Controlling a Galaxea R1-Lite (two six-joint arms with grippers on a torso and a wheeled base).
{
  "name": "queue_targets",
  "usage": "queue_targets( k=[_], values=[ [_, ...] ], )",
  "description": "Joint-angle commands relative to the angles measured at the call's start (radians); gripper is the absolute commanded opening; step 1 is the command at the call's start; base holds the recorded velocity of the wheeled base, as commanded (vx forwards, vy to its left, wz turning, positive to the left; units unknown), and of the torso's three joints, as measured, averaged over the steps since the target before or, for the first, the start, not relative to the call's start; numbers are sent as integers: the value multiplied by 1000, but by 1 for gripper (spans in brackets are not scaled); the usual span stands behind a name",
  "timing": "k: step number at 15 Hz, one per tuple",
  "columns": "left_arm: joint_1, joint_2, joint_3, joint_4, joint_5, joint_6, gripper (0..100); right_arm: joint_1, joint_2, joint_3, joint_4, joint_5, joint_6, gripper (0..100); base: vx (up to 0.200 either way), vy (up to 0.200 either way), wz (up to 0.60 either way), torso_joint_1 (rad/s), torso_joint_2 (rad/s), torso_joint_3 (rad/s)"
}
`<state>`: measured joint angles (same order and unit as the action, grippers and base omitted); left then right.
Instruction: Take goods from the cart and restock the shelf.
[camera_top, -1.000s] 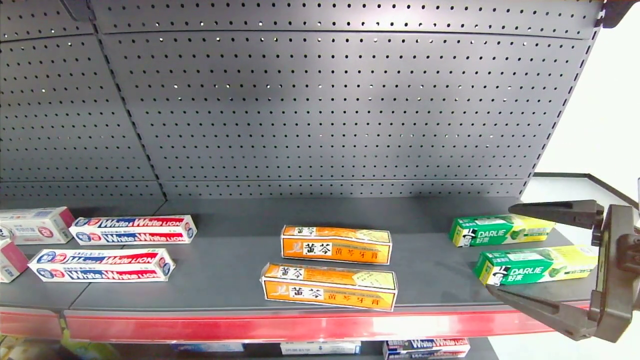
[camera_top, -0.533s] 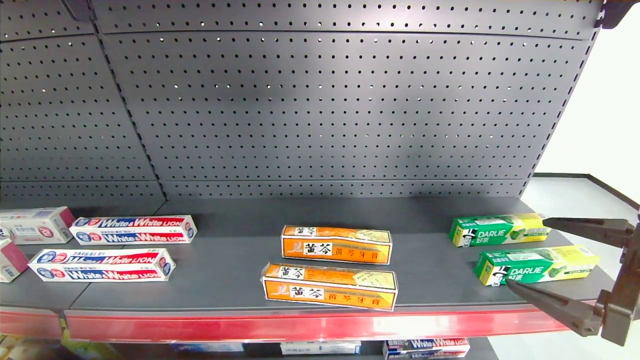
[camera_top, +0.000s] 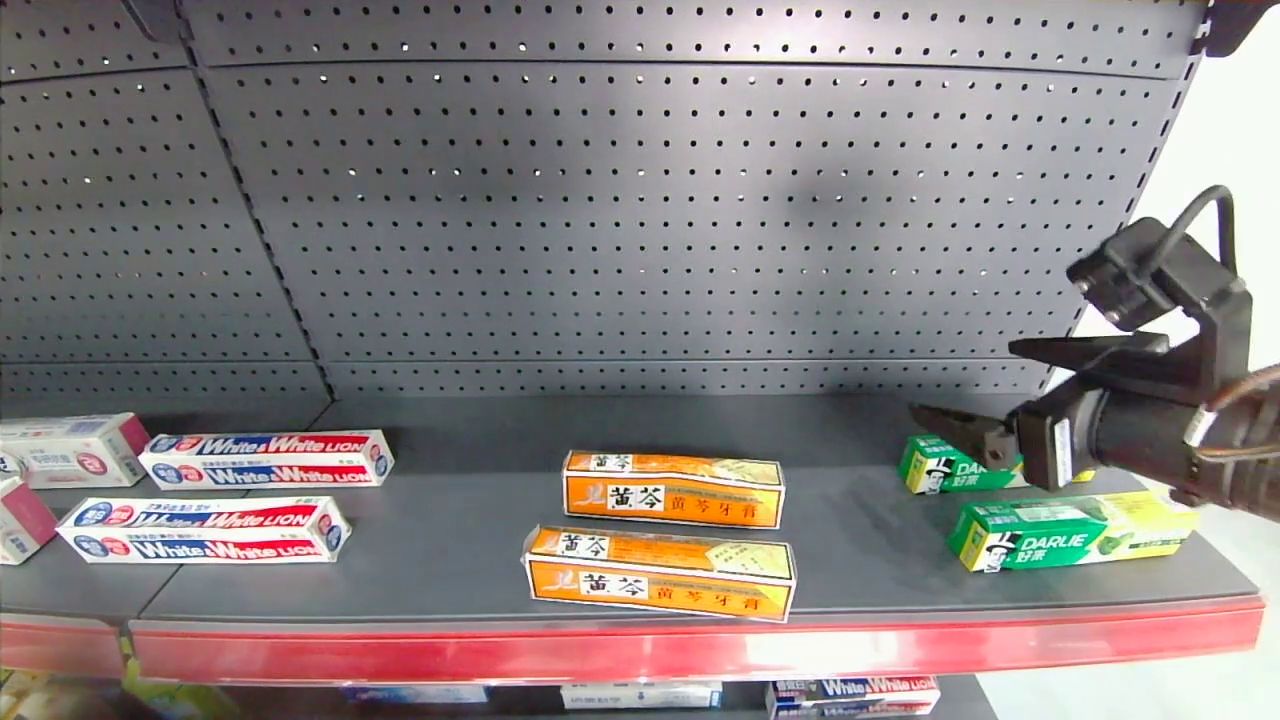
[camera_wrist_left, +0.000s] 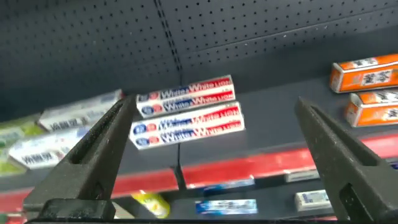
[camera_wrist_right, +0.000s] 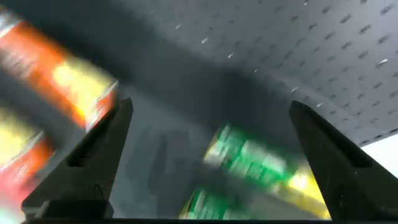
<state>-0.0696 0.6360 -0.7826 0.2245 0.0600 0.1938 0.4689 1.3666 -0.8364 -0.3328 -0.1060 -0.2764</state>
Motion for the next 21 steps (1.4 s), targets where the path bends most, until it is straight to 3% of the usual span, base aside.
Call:
queue_targets(
  k=[1, 2, 4, 6, 7, 11, 14, 21],
  values=[
    [-12, 223, -101, -43, 1, 4, 100, 11, 134, -87, -23, -11, 6, 100, 0, 0, 0, 0, 0, 0],
    [-16, 268, -107, -56, -5, 6, 100, 19, 132, -79, -32, -11, 8, 100, 0, 0, 0, 0, 0, 0],
    [-99, 389, -81, -119, -20, 3, 100, 31, 131, -67, -65, 17, 20, 100, 0, 0, 0, 0, 0, 0],
    [-168, 499, 5, -313, -17, 1, 100, 28, 144, -64, -89, 28, 22, 100, 0, 0, 0, 0, 0, 0],
    [-205, 556, 16, -359, -17, -1, 100, 22, 151, -66, -112, 45, 22, 100, 0, 0, 0, 0, 0, 0],
    [-297, 703, 34, -392, -17, -10, 100, 13, 149, -66, -117, 51, 22, 100, 0, 0, 0, 0, 0, 0],
    [-296, 766, 101, -505, 7, -8, 100, 2, 144, -67, -112, 51, 22, 100, 0, 0, 0, 0, 0, 0],
    [-291, 818, 147, -511, 86, 1, 100, 2, 172, -73, -118, 55, 23, 100, 0, 0, 0, 0, 0, 0]
  ],
)
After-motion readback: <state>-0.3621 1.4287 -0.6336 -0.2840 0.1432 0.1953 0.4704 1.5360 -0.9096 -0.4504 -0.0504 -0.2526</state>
